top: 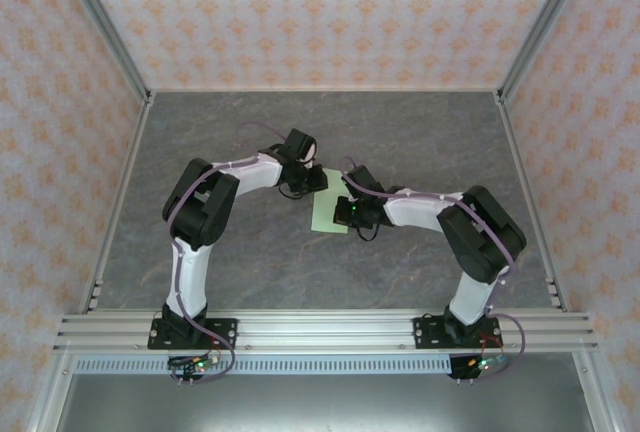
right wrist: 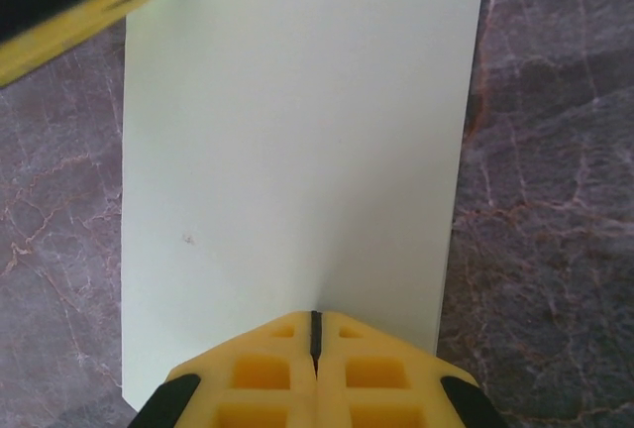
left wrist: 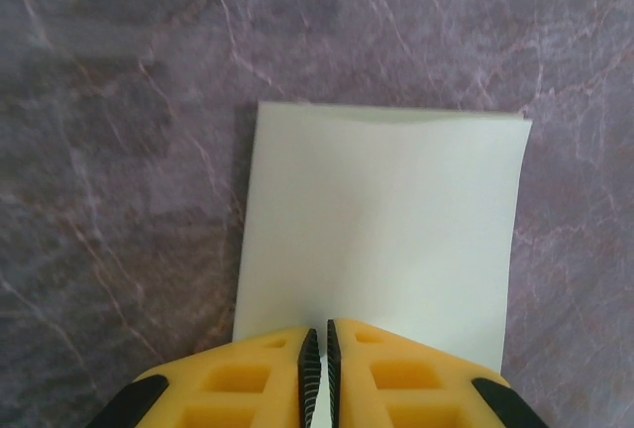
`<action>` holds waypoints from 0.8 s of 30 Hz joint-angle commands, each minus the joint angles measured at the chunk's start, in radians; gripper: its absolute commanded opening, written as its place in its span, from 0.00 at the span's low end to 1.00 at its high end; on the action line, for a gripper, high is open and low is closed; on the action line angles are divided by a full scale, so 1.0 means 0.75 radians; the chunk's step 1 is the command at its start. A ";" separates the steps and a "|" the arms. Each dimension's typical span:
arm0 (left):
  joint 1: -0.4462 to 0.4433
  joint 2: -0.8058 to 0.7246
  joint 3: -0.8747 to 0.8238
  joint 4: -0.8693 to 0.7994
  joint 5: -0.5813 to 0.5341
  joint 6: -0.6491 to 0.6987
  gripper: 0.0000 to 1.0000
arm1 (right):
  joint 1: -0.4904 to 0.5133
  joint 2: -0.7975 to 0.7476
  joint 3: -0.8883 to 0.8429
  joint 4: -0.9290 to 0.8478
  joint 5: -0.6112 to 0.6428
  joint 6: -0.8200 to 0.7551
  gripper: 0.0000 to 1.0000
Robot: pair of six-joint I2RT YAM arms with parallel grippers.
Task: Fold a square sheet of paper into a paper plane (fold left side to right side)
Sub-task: First fold the square sheet of paper in half at the center of the table.
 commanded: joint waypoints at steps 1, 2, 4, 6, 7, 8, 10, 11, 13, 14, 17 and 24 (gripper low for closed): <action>0.113 0.082 0.070 0.026 -0.196 0.019 0.18 | -0.001 0.076 -0.066 -0.261 0.038 -0.027 0.06; 0.116 0.089 0.088 0.022 -0.192 0.017 0.18 | 0.000 0.077 -0.066 -0.261 0.038 -0.027 0.06; 0.121 0.108 0.126 0.019 -0.173 0.010 0.18 | -0.001 0.081 -0.066 -0.262 0.036 -0.029 0.06; 0.125 0.131 0.166 0.012 -0.160 0.007 0.18 | -0.001 0.080 -0.067 -0.263 0.036 -0.030 0.06; 0.126 0.147 0.191 0.000 -0.158 0.007 0.18 | -0.001 0.080 -0.068 -0.264 0.036 -0.032 0.06; 0.128 0.161 0.214 -0.011 -0.156 0.009 0.19 | 0.000 0.081 -0.067 -0.265 0.036 -0.032 0.07; 0.130 0.186 0.264 -0.041 -0.160 0.015 0.18 | -0.001 0.077 -0.068 -0.266 0.036 -0.036 0.06; 0.133 0.197 0.283 -0.054 -0.163 0.019 0.19 | -0.001 0.077 -0.068 -0.268 0.037 -0.036 0.06; 0.142 0.215 0.317 -0.072 -0.165 0.022 0.19 | 0.000 0.077 -0.068 -0.271 0.038 -0.039 0.06; 0.147 0.221 0.329 -0.078 -0.168 0.025 0.19 | 0.000 0.077 -0.068 -0.272 0.039 -0.038 0.06; 0.167 0.231 0.343 -0.093 -0.171 0.031 0.18 | -0.001 0.076 -0.066 -0.272 0.032 -0.041 0.06; 0.217 0.148 0.305 -0.086 -0.134 0.046 0.19 | -0.003 0.041 -0.074 -0.266 -0.012 -0.085 0.08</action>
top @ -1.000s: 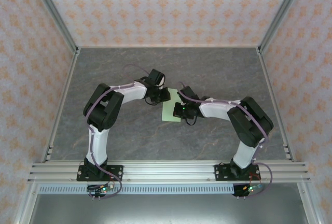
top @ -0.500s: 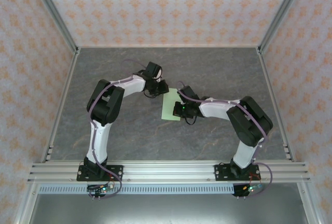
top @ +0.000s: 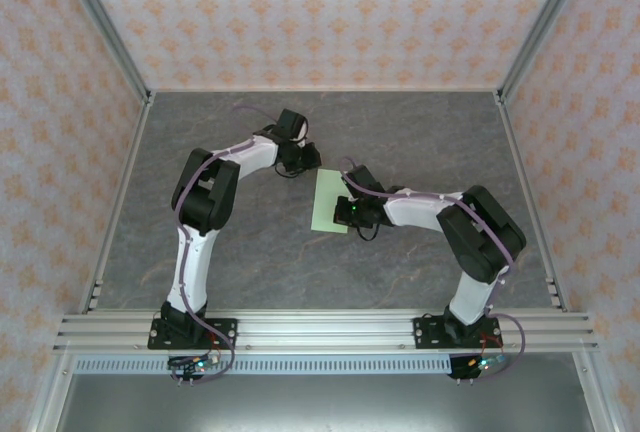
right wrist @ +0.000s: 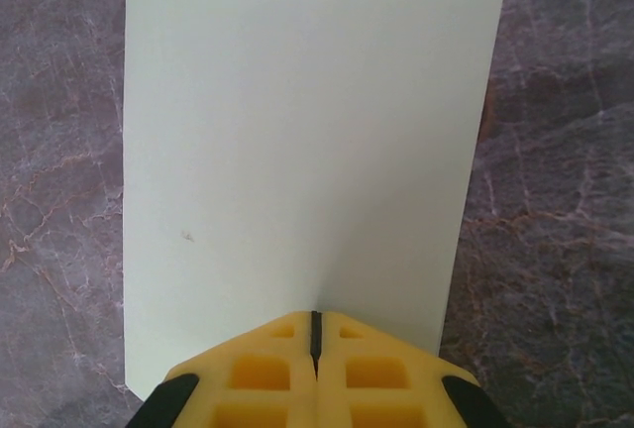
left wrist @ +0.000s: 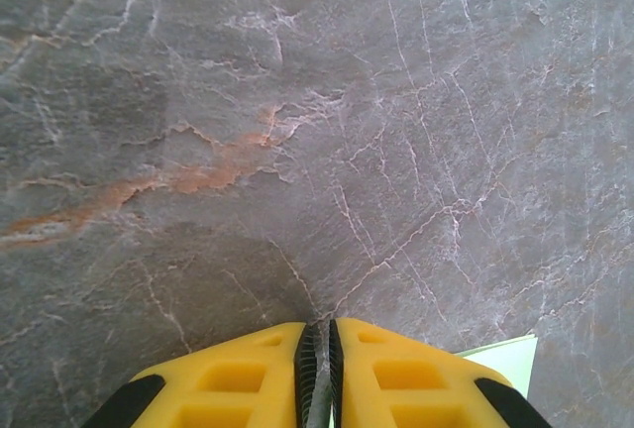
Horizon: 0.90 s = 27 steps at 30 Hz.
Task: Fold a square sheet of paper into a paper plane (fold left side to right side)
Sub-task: First fold the square sheet of paper in half at the center of the table, then fold the triangle a second time at the center of the table.
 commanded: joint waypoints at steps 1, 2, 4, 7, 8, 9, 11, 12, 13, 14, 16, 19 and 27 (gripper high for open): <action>0.097 -0.080 -0.030 0.001 -0.129 0.043 0.19 | -0.007 0.026 -0.074 -0.268 -0.019 -0.062 0.08; 0.102 -0.128 -0.061 0.007 -0.133 0.044 0.20 | -0.012 0.005 -0.074 -0.268 -0.029 -0.080 0.09; 0.105 -0.237 -0.138 0.031 -0.137 0.083 0.22 | -0.018 -0.047 -0.065 -0.270 -0.039 -0.116 0.10; 0.106 -0.420 -0.321 0.106 -0.118 0.065 0.25 | -0.024 -0.144 -0.042 -0.265 -0.059 -0.165 0.17; 0.104 -0.513 -0.401 0.148 -0.104 0.041 0.26 | -0.026 -0.184 -0.034 -0.264 -0.052 -0.171 0.22; 0.103 -0.584 -0.477 0.194 -0.087 -0.006 0.27 | -0.031 -0.226 -0.028 -0.265 -0.048 -0.179 0.26; 0.092 -0.711 -0.643 0.291 -0.072 -0.076 0.27 | -0.042 -0.305 -0.024 -0.266 -0.022 -0.186 0.33; 0.076 -0.766 -0.718 0.342 -0.073 -0.120 0.27 | -0.051 -0.344 -0.029 -0.264 0.000 -0.187 0.40; 0.059 -0.800 -0.772 0.389 -0.067 -0.150 0.28 | -0.066 -0.376 -0.035 -0.263 0.016 -0.189 0.45; 0.024 -0.823 -0.817 0.429 -0.062 -0.180 0.28 | -0.089 -0.406 -0.044 -0.255 0.034 -0.190 0.52; -0.048 -0.813 -0.836 0.436 -0.044 -0.191 0.29 | -0.141 -0.433 -0.057 -0.238 0.038 -0.184 0.60; -0.145 -0.727 -0.817 0.419 -0.025 -0.199 0.29 | -0.228 -0.408 -0.055 -0.190 -0.006 -0.151 0.65; -0.211 -0.527 -0.815 0.572 0.029 -0.272 0.28 | -0.280 -0.393 -0.199 0.107 -0.063 0.153 0.69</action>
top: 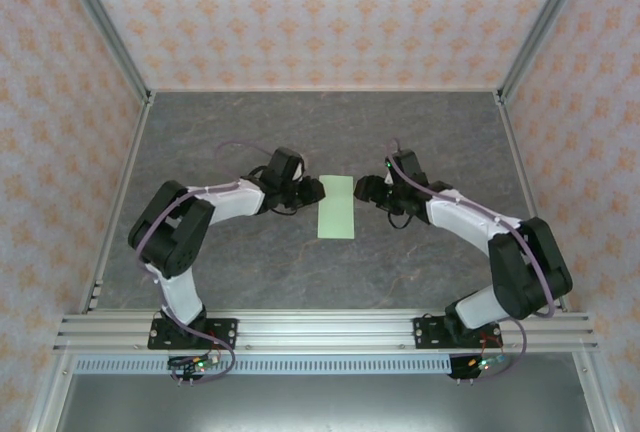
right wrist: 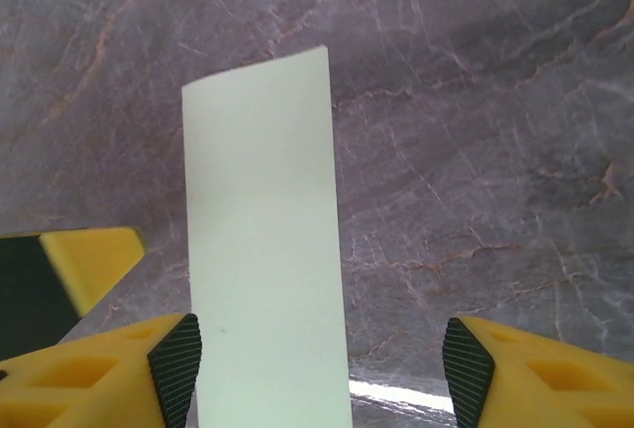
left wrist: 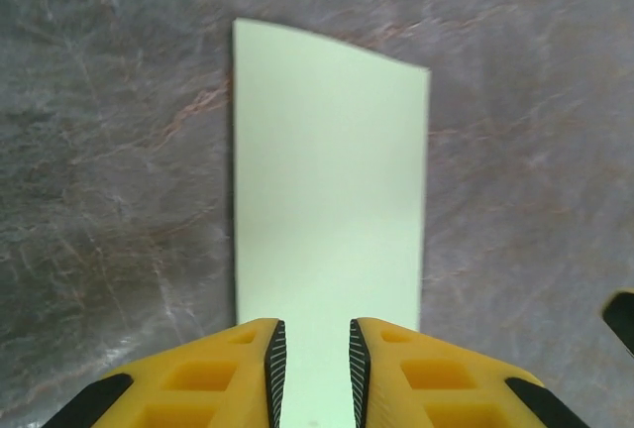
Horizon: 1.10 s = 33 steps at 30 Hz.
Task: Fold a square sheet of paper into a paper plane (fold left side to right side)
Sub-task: Fold the triangle a second time at the center of the table.
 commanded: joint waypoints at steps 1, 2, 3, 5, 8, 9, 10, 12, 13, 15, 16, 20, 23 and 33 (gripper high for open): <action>-0.024 0.056 0.024 0.109 0.043 -0.033 0.27 | 0.000 0.000 -0.075 0.164 -0.023 0.163 0.69; -0.033 0.074 0.028 0.117 0.050 -0.033 0.27 | 0.000 0.001 -0.088 0.172 -0.025 0.170 0.69; -0.039 0.086 0.031 0.122 0.049 -0.032 0.27 | 0.002 0.001 -0.097 0.171 -0.024 0.170 0.69; -0.042 0.099 0.027 0.123 0.034 -0.028 0.27 | 0.002 -0.004 -0.117 0.169 -0.018 0.168 0.69; -0.043 0.099 0.024 0.100 0.007 -0.018 0.27 | 0.001 -0.005 -0.139 0.174 -0.010 0.166 0.69; -0.043 0.100 0.024 0.103 0.007 -0.016 0.27 | 0.003 -0.004 -0.143 0.174 -0.007 0.163 0.69; -0.042 0.099 0.023 0.099 0.007 -0.013 0.27 | 0.000 -0.001 -0.143 0.172 -0.007 0.159 0.69; -0.042 0.095 0.026 0.080 -0.004 -0.009 0.26 | 0.003 0.013 -0.130 0.155 0.003 0.144 0.69; -0.042 0.091 0.028 0.062 -0.015 0.001 0.26 | 0.001 0.020 -0.124 0.149 0.005 0.135 0.69; -0.043 0.085 0.035 0.008 -0.045 0.022 0.26 | 0.002 0.043 -0.105 0.146 -0.002 0.122 0.69; -0.042 0.082 0.037 -0.007 -0.051 0.030 0.26 | 0.001 0.051 -0.097 0.154 -0.010 0.121 0.70; -0.042 0.078 0.026 -0.022 -0.060 0.036 0.26 | -0.014 0.135 -0.051 0.244 -0.110 0.145 0.70; -0.044 0.078 0.025 -0.021 -0.060 0.031 0.26 | -0.019 0.217 0.007 0.273 -0.181 0.154 0.63; -0.044 0.085 0.027 -0.018 -0.058 0.031 0.25 | -0.019 0.336 0.088 0.297 -0.239 0.178 0.54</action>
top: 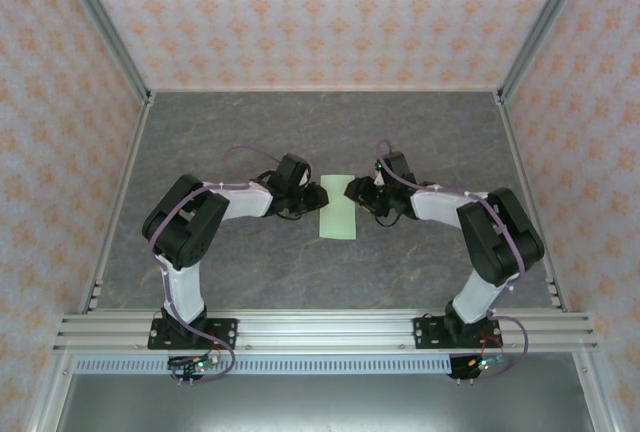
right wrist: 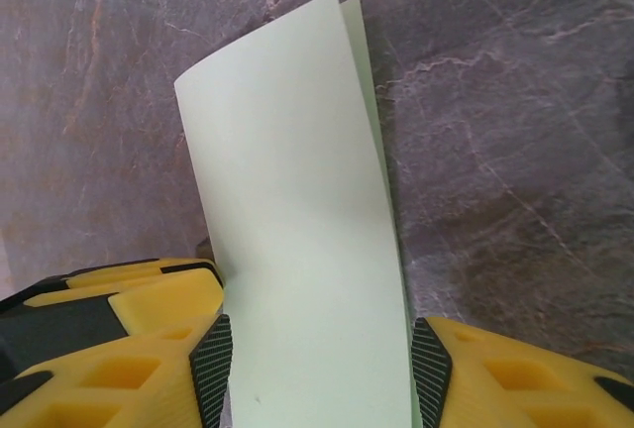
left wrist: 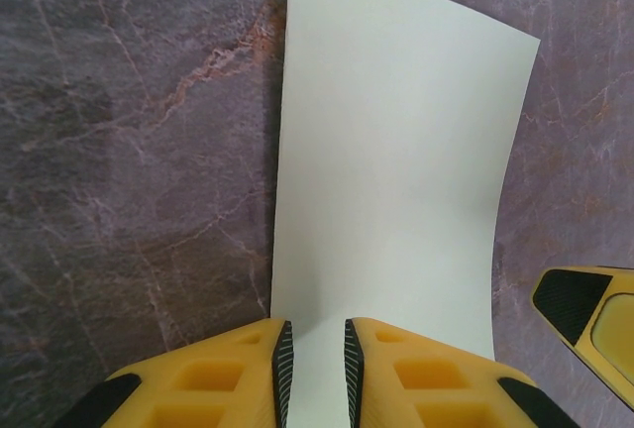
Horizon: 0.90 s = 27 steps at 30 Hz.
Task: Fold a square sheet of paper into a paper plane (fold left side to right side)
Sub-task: Fold the triangle a second time at the center of the table.
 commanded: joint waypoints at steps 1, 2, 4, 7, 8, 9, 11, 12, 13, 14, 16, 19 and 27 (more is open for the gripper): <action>-0.007 -0.013 0.017 -0.062 -0.039 0.029 0.25 | -0.005 0.035 0.056 0.009 -0.007 -0.005 0.55; -0.009 -0.011 0.017 -0.062 -0.040 0.027 0.26 | -0.003 0.048 0.077 -0.013 0.004 -0.023 0.55; -0.008 -0.015 0.017 -0.065 -0.040 0.028 0.26 | -0.005 0.066 0.139 -0.085 0.043 -0.079 0.55; -0.008 -0.018 0.012 -0.065 -0.040 0.029 0.26 | -0.006 0.105 0.240 -0.175 0.103 -0.149 0.56; -0.009 -0.018 0.012 -0.065 -0.041 0.028 0.26 | -0.010 0.124 0.269 -0.195 0.116 -0.167 0.56; -0.007 -0.020 0.013 -0.068 -0.042 0.028 0.25 | -0.013 0.141 0.294 -0.210 0.123 -0.177 0.56; -0.007 -0.023 0.015 -0.067 -0.042 0.028 0.25 | -0.022 0.170 0.326 -0.217 0.135 -0.191 0.57; -0.007 -0.022 0.014 -0.066 -0.041 0.026 0.25 | -0.026 0.184 0.340 -0.216 0.143 -0.197 0.57; -0.007 -0.025 0.013 -0.068 -0.041 0.026 0.25 | -0.029 0.194 0.351 -0.216 0.149 -0.202 0.57; -0.008 -0.026 0.013 -0.066 -0.040 0.026 0.25 | -0.028 0.208 0.366 -0.219 0.152 -0.210 0.58; -0.007 -0.030 0.012 -0.067 -0.041 0.026 0.25 | -0.029 0.237 0.398 -0.231 0.148 -0.227 0.58; -0.007 -0.032 0.010 -0.068 -0.042 0.026 0.26 | -0.027 0.272 0.432 -0.239 0.141 -0.242 0.59; -0.008 -0.033 0.009 -0.068 -0.042 0.026 0.25 | -0.029 0.330 0.454 -0.214 0.101 -0.237 0.59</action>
